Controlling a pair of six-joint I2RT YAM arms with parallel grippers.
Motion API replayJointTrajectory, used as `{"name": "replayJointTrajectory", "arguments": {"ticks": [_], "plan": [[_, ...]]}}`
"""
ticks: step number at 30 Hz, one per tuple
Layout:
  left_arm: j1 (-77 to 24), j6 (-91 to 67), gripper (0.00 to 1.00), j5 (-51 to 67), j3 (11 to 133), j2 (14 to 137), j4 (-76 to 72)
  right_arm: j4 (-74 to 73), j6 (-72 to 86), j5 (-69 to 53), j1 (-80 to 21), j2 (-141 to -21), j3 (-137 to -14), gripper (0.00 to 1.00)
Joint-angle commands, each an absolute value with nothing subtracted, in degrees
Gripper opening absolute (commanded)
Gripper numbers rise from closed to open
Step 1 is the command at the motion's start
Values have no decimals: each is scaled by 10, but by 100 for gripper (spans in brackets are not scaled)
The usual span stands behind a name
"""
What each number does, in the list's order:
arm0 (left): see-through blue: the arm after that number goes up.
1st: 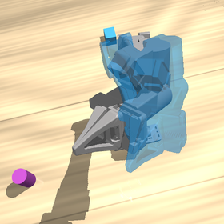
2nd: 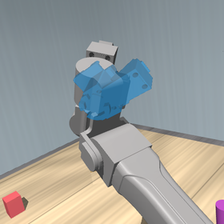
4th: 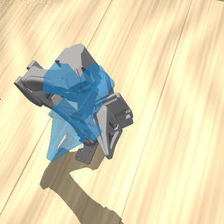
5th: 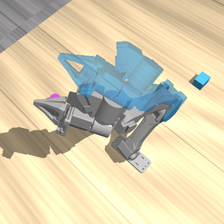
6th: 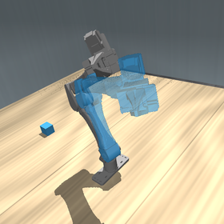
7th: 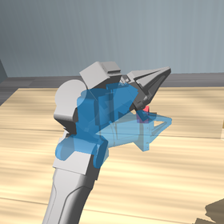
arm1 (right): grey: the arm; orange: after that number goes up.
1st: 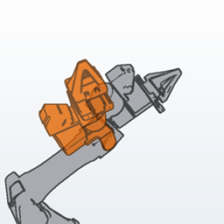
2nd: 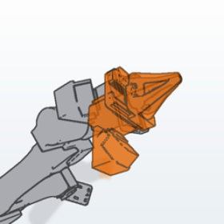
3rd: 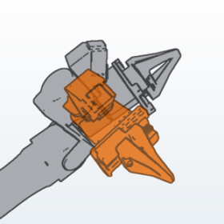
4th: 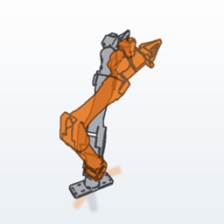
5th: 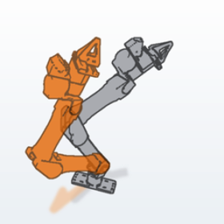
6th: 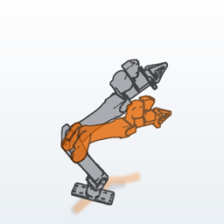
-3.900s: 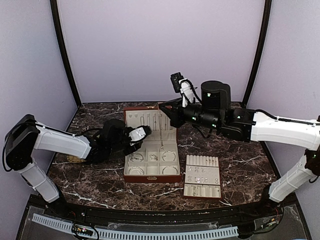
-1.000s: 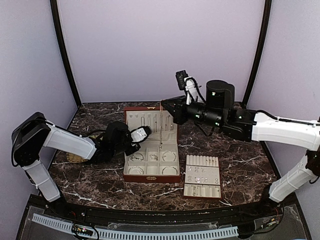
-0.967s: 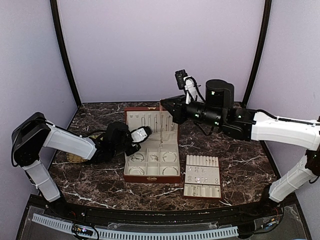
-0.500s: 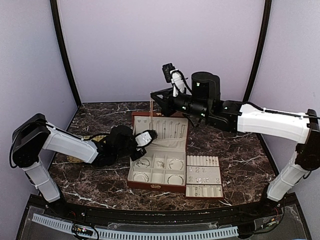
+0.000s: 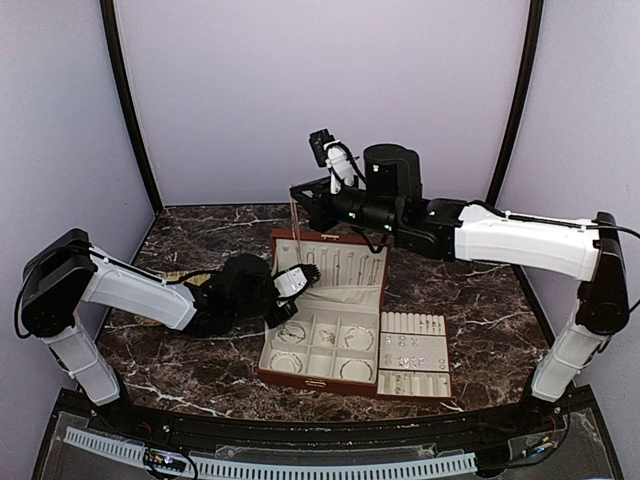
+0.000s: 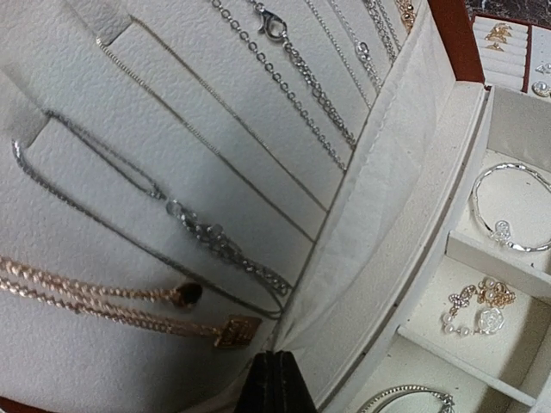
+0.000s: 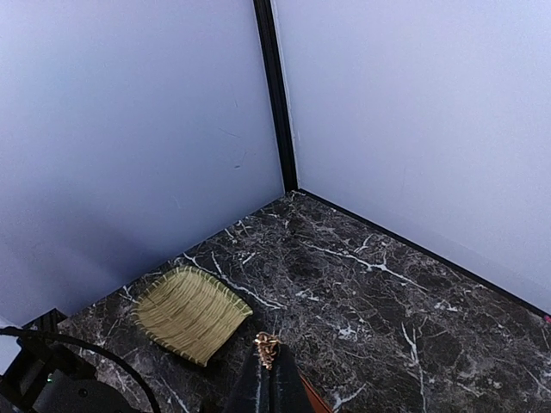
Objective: Organize the mixed jewelry
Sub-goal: Open the compartment pouch of the jewelry box, then hang the necklace on the necklace hanger.
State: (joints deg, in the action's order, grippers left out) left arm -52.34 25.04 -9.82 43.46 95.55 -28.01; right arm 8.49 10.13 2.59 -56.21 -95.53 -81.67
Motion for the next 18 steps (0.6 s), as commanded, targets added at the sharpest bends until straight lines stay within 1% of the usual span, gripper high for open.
{"name": "replayJointTrajectory", "arguments": {"ticks": [1,18], "plan": [[-542,234,0,-40,424,950,-221,104,93,48,-559,-965,-826,0],[-543,236,0,-49,423,946,-227,128,104,47,-563,-969,-767,0]]}}
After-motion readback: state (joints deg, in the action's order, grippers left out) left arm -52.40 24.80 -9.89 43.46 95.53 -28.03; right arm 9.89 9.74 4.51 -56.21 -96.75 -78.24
